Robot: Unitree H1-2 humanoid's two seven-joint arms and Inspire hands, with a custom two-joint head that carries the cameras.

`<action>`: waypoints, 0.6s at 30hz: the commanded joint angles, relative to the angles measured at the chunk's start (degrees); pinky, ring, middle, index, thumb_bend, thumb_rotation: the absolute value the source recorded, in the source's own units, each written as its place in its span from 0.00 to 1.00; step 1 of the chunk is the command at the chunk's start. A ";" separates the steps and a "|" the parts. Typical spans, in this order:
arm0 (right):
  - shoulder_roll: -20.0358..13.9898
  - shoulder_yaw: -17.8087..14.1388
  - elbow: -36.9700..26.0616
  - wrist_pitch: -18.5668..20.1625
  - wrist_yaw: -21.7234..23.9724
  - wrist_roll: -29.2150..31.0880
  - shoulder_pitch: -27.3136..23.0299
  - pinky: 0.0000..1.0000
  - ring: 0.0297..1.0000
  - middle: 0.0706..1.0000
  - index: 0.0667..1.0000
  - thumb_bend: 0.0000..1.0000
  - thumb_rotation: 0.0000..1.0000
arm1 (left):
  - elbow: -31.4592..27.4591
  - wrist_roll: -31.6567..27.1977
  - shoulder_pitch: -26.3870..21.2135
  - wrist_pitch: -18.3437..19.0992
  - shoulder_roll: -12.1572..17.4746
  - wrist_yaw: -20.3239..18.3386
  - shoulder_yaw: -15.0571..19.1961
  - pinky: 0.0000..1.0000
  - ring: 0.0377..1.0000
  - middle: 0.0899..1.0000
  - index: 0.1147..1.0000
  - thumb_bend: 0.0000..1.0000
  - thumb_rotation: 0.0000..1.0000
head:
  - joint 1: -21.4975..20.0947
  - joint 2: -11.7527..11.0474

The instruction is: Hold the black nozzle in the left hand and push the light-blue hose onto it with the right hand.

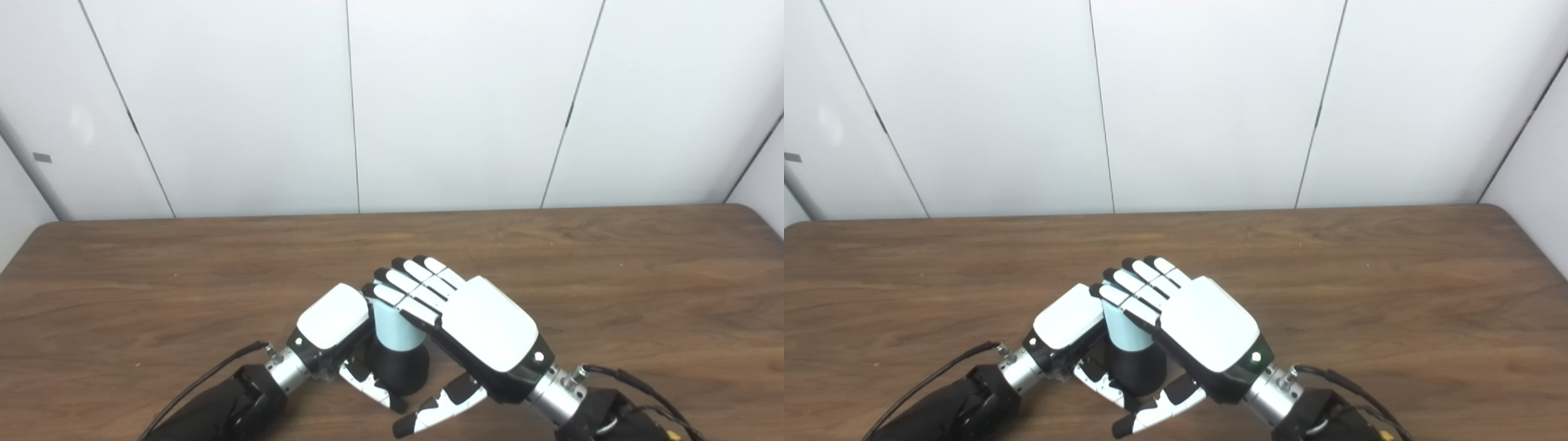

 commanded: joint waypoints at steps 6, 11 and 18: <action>-1.90 0.63 2.11 0.31 4.90 -0.62 1.85 0.94 0.93 0.91 0.86 0.89 0.82 | 7.82 -2.06 13.33 -1.27 -6.37 -0.78 -7.20 0.25 0.31 0.37 0.46 0.52 0.00 | -0.05 -0.08; -1.81 0.73 1.90 0.41 5.07 -0.67 1.81 0.94 0.92 0.91 0.86 0.89 0.81 | 8.15 -1.45 13.30 -1.27 -6.49 -0.47 -7.14 0.26 0.31 0.37 0.47 0.52 0.00 | -0.04 -0.13; -2.01 0.88 2.25 0.16 4.91 -0.67 1.92 0.94 0.93 0.91 0.86 0.89 0.79 | 7.87 -2.09 13.34 -1.27 -6.40 -0.61 -7.26 0.26 0.31 0.37 0.47 0.51 0.00 | -0.04 -0.13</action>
